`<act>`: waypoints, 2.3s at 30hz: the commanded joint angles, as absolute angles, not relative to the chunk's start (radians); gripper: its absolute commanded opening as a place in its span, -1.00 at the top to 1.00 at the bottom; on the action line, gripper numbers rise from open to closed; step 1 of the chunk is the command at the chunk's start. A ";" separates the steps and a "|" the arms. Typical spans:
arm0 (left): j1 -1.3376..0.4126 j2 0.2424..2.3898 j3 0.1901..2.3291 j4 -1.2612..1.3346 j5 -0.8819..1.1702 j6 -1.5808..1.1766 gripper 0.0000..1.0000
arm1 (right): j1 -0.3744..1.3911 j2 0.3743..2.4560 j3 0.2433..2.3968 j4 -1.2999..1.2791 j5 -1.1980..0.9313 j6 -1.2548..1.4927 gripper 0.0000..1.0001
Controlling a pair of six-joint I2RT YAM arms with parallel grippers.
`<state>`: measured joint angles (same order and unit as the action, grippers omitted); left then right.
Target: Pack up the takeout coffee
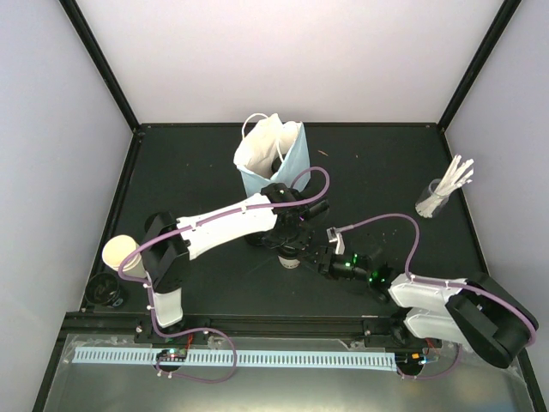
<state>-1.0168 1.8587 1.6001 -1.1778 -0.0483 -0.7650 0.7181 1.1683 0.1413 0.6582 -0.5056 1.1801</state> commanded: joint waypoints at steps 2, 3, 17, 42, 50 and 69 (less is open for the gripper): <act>-1.034 1.971 1.508 -1.122 0.094 -0.775 -0.43 | 0.724 1.173 0.167 0.506 -0.386 1.218 0.03; -1.034 1.974 1.507 -1.118 0.099 -0.771 -0.43 | 0.723 1.173 0.159 0.480 -0.369 1.221 0.03; -1.018 1.976 1.583 -1.164 0.088 -0.705 -0.48 | 0.720 0.801 0.319 0.047 -0.358 0.881 -0.25; -1.008 1.839 1.795 -1.314 0.077 -0.642 -0.98 | 0.712 0.657 0.463 -0.341 -0.309 0.407 -0.55; -0.997 1.787 1.856 -1.371 0.023 -0.642 -0.97 | 0.712 0.670 0.477 -0.303 -0.327 0.347 -0.83; -0.468 1.071 1.363 -1.099 0.037 -0.486 -0.97 | 0.902 1.148 1.000 -0.788 0.009 0.281 -1.00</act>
